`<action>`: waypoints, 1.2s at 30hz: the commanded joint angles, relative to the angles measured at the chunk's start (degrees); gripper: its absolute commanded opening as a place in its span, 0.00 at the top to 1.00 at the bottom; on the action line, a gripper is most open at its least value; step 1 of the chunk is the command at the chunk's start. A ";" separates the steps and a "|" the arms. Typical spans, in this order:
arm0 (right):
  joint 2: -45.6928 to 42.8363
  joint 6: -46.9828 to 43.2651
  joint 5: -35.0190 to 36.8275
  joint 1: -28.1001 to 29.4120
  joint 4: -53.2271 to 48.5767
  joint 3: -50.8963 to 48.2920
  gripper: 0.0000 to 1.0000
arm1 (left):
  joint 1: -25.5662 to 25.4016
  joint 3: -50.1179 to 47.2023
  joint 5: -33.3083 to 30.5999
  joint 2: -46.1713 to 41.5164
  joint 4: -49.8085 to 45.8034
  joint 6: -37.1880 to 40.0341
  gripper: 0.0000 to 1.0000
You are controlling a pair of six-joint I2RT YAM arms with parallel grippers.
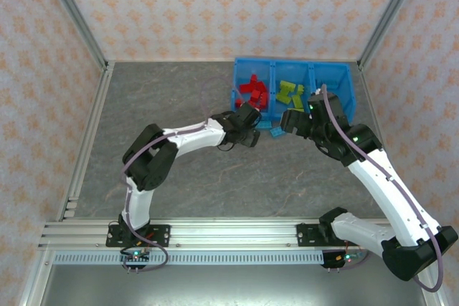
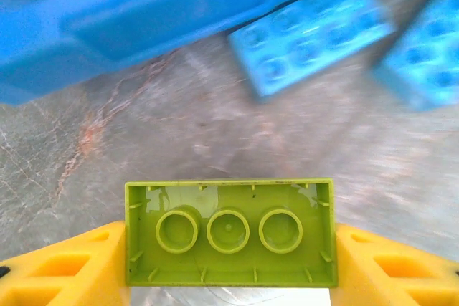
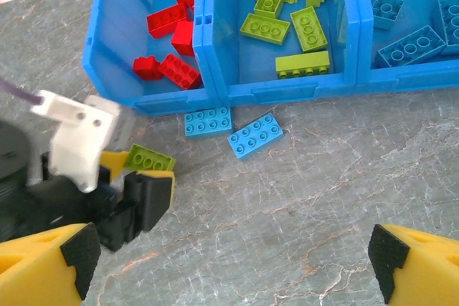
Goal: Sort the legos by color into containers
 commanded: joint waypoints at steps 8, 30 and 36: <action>-8.88 6.63 11.98 0.18 2.44 -3.92 0.01 | -2.47 24.76 -5.92 5.85 -1.83 6.47 0.39; -14.15 6.65 13.68 0.14 1.91 -9.77 0.01 | -0.87 62.09 -1.15 21.88 -11.93 10.03 0.12; -7.81 2.79 9.23 0.17 7.01 -13.89 0.01 | -1.43 18.24 0.63 -11.35 6.59 10.91 0.12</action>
